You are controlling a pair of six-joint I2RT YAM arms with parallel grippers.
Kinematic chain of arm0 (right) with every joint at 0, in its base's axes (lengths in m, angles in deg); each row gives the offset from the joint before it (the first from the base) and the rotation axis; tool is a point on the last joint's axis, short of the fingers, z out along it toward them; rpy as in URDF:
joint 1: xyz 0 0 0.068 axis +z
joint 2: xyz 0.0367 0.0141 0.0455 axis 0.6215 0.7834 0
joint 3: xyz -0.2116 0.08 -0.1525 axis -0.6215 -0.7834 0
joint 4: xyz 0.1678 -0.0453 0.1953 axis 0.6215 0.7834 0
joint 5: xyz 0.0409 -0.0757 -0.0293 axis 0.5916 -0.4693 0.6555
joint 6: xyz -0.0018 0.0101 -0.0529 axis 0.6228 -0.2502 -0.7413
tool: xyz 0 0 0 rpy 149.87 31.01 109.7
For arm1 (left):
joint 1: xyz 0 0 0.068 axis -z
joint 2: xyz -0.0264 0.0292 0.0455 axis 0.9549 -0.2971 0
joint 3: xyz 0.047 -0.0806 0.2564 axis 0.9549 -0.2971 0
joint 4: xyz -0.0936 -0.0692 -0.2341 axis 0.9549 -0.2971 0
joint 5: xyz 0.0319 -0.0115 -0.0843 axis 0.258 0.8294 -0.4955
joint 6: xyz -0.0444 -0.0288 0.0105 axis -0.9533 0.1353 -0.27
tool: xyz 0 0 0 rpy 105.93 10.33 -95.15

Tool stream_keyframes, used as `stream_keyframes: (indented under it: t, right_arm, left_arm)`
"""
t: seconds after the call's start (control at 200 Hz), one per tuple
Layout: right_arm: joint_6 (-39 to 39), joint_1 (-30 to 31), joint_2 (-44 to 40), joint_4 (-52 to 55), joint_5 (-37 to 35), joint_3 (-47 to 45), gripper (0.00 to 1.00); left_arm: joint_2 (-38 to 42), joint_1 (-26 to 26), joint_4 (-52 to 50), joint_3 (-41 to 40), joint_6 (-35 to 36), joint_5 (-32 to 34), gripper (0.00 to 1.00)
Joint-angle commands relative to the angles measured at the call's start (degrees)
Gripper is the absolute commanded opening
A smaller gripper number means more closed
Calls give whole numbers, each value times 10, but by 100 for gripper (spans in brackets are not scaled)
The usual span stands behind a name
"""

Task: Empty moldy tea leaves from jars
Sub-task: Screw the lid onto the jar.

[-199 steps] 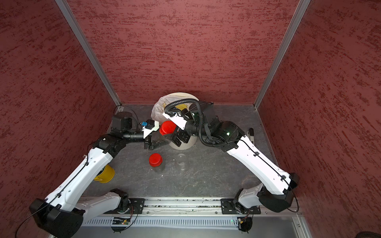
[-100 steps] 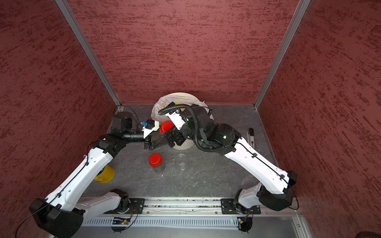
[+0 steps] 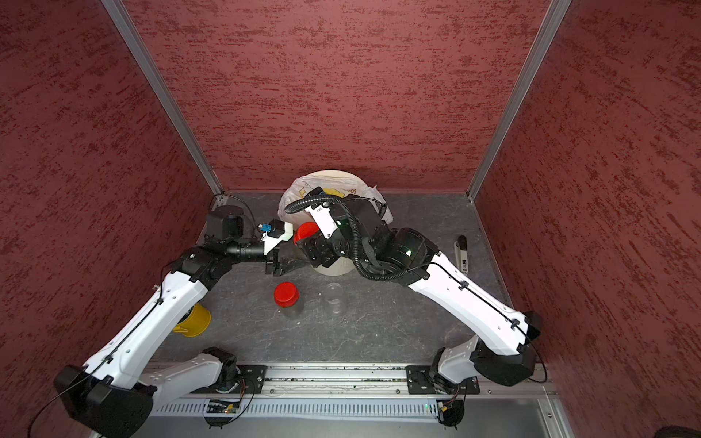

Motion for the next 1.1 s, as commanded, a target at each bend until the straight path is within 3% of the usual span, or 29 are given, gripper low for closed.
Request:
stream_keyframes:
  t: [0.0,0.877,1.097]
  right_arm:
    - [11,3,4,-2,-6,10,76]
    - [-2,2,29,0,16,-1,63]
    - [-23,0,26,4,5,-10,49]
  left_arm:
    - [0,-2,9,10,-6,-7,62]
    - [1,-2,9,12,-5,-7,62]
    - [1,-3,8,12,-4,-7,62]
